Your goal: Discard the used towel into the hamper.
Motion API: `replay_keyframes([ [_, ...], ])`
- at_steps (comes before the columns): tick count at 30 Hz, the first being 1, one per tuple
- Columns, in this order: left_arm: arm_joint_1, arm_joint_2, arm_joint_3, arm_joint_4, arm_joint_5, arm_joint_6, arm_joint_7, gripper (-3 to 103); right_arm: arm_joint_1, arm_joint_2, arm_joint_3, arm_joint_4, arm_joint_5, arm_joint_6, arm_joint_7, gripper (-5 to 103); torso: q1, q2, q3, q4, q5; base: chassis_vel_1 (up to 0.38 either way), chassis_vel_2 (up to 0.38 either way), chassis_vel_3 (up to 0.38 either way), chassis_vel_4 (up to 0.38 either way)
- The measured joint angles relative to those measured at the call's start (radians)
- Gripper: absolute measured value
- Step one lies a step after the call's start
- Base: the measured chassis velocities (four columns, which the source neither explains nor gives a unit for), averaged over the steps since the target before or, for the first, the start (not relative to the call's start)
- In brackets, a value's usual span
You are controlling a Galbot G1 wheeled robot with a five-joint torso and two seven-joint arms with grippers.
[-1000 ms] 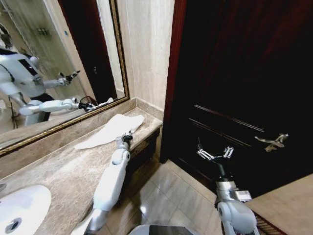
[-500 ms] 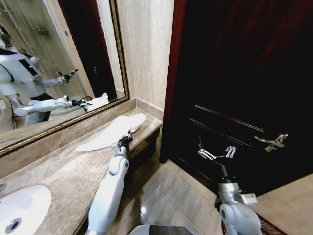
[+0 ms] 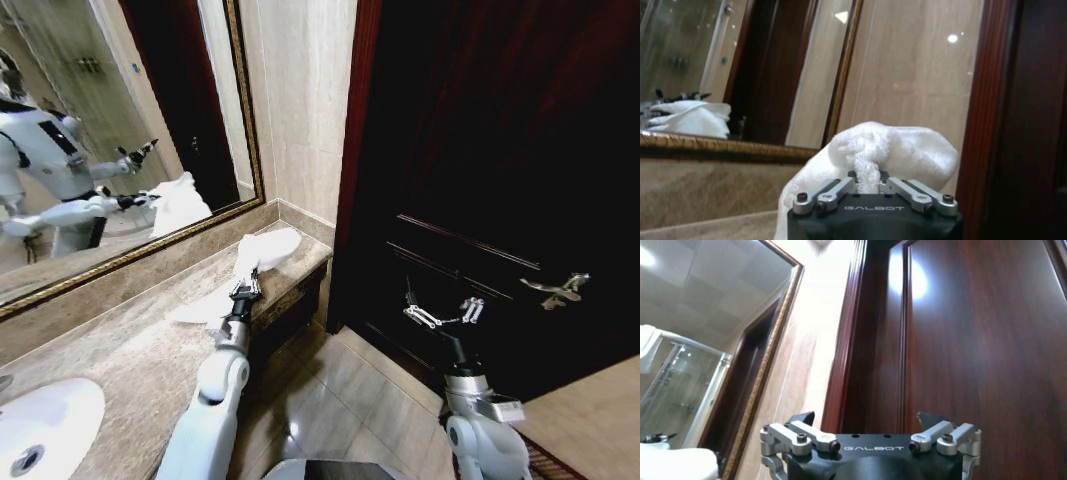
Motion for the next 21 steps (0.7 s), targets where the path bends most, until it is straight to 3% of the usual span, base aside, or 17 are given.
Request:
replay_keyframes([
  [3,0.043,-0.012,-0.006,-0.054,0.012,-0.006,0.002,8,0.005,0.001,-0.002,0.001,0.000,0.000,0.012,100,0.000,0.000,0.000,0.0000,-0.0001,0.000,0.000,0.000,0.000],
  [10,0.218,-0.087,-0.017,-0.192,0.098,-0.091,0.044,8,0.020,0.014,-0.009,0.023,0.001,-0.017,0.020,100,0.000,0.000,0.000,0.0002,-0.0002,0.000,0.000,0.000,0.000],
  [21,0.336,-0.137,0.011,-0.297,0.148,-0.166,0.039,8,0.013,0.032,-0.014,0.050,0.003,-0.012,0.016,100,0.000,0.000,0.000,0.0000,0.0000,0.000,0.000,0.000,0.000],
])
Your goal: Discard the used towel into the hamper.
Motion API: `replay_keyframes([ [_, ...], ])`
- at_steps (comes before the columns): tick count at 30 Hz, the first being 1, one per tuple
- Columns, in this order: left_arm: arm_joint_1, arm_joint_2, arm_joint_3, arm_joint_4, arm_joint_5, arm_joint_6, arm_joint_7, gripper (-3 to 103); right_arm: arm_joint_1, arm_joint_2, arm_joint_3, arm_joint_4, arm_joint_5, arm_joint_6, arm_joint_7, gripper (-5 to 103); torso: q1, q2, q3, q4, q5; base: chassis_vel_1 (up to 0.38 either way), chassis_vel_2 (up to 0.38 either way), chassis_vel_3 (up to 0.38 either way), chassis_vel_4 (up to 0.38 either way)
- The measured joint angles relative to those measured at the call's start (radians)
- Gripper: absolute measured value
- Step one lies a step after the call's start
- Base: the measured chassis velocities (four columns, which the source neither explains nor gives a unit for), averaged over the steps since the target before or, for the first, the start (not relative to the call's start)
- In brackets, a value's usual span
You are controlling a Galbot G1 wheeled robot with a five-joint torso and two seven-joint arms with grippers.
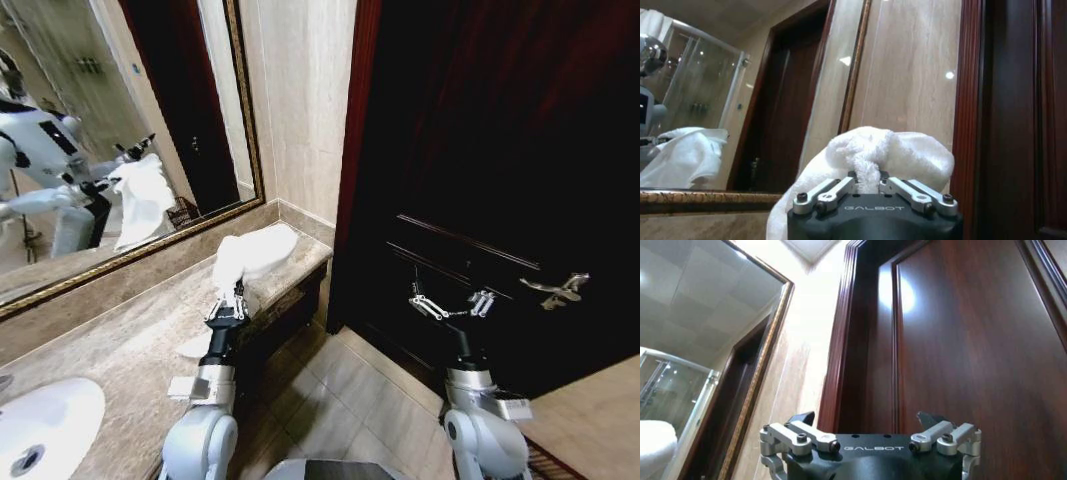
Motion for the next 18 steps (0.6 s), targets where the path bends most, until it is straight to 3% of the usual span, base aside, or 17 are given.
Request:
replay_keyframes([
  [9,0.072,0.009,0.031,-0.043,0.034,-0.025,-0.015,8,0.009,0.017,0.010,0.004,0.001,0.008,-0.002,100,0.000,0.000,0.000,0.0001,0.0000,0.000,0.000,0.000,0.000],
  [18,0.113,0.047,0.008,-0.085,0.033,-0.014,-0.047,8,-0.001,0.039,0.009,0.003,-0.033,-0.019,-0.003,100,0.000,0.000,0.000,0.0000,-0.0001,0.000,0.000,0.000,0.000],
])
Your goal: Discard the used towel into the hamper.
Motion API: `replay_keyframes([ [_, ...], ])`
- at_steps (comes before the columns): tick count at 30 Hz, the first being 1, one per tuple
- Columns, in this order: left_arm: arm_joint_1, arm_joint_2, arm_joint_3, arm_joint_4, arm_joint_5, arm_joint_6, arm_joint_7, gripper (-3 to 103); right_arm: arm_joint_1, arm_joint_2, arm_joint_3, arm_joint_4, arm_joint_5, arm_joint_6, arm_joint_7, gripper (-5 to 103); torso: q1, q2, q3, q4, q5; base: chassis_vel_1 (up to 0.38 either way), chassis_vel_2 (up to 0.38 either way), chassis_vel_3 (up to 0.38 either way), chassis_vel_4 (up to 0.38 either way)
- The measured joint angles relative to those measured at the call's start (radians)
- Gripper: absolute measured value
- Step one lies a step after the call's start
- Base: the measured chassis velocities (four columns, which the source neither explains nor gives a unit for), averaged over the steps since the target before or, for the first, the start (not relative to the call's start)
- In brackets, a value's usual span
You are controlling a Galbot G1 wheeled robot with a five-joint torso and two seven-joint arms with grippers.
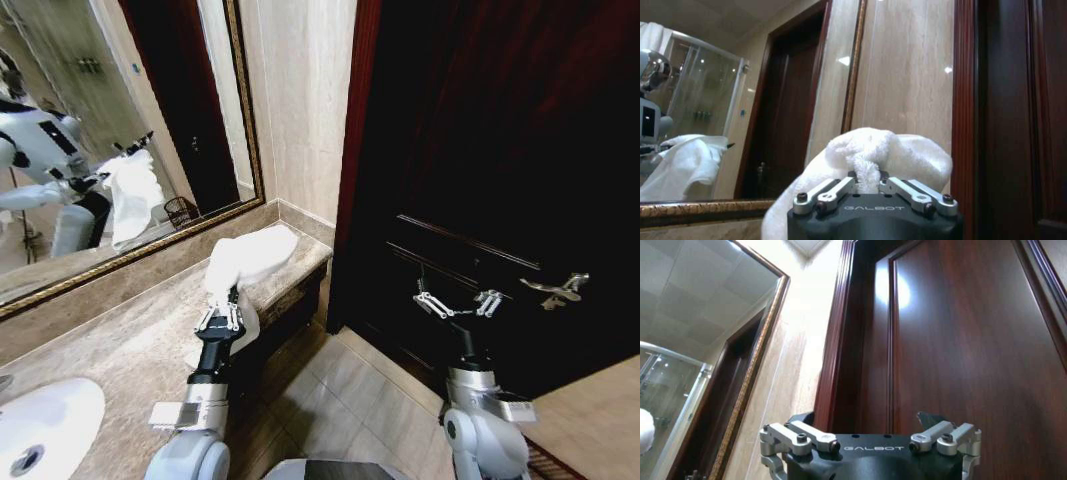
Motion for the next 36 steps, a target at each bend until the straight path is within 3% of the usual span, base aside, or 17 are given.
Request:
replay_keyframes([
  [9,0.014,-0.031,0.023,-0.005,0.036,-0.004,0.007,8,-0.008,-0.002,0.020,0.019,0.040,-0.012,-0.011,100,0.000,0.000,0.000,0.0001,0.0000,0.000,0.000,0.000,0.000],
  [30,0.001,-0.033,0.012,0.005,0.041,-0.010,0.033,8,-0.010,0.000,0.016,0.014,0.048,-0.005,-0.009,100,0.000,0.000,0.000,0.0001,0.0000,-0.062,-0.061,-0.054,-0.062],
  [36,0.000,-0.036,0.020,0.016,0.043,-0.015,0.032,8,-0.007,0.000,0.019,0.016,0.036,-0.006,0.032,100,0.000,0.000,0.000,-0.0001,0.0003,-0.122,-0.114,-0.120,-0.129],
])
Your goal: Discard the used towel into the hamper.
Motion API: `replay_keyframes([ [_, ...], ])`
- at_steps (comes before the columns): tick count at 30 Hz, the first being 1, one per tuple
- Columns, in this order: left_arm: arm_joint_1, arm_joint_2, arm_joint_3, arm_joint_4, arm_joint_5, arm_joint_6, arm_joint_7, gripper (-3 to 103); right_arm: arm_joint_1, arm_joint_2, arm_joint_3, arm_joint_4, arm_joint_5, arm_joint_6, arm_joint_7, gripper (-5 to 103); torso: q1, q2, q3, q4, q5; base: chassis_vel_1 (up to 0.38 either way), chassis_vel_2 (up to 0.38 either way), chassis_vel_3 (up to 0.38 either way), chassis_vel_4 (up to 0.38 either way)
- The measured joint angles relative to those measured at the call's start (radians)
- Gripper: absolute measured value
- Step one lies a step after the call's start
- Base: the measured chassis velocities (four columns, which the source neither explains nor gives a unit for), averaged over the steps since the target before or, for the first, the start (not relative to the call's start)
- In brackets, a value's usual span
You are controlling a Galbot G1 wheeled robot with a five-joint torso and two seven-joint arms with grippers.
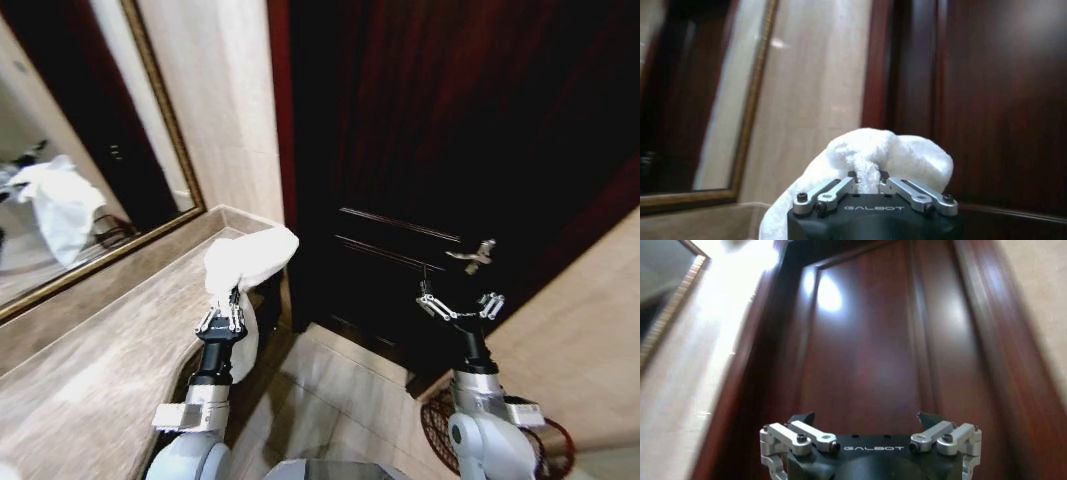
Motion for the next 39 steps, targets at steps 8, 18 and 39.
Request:
replay_keyframes([
  [8,-0.001,0.002,-0.001,0.001,0.002,0.000,0.000,8,-0.011,0.000,0.003,0.006,-0.006,-0.001,0.015,100,0.000,0.000,0.000,-0.0001,-0.0001,-0.114,-0.139,-0.129,-0.123],
  [18,-0.008,0.002,-0.003,0.009,0.001,-0.001,-0.005,8,-0.013,-0.003,0.002,0.011,-0.006,-0.002,0.014,100,0.000,0.000,0.000,0.0001,-0.0005,-0.131,-0.111,-0.116,-0.133],
  [39,-0.010,-0.006,0.001,0.014,-0.001,-0.001,-0.003,8,-0.017,-0.009,0.000,0.014,0.004,0.003,0.005,100,0.000,0.000,0.000,0.0002,-0.0003,-0.123,-0.128,-0.128,-0.130],
])
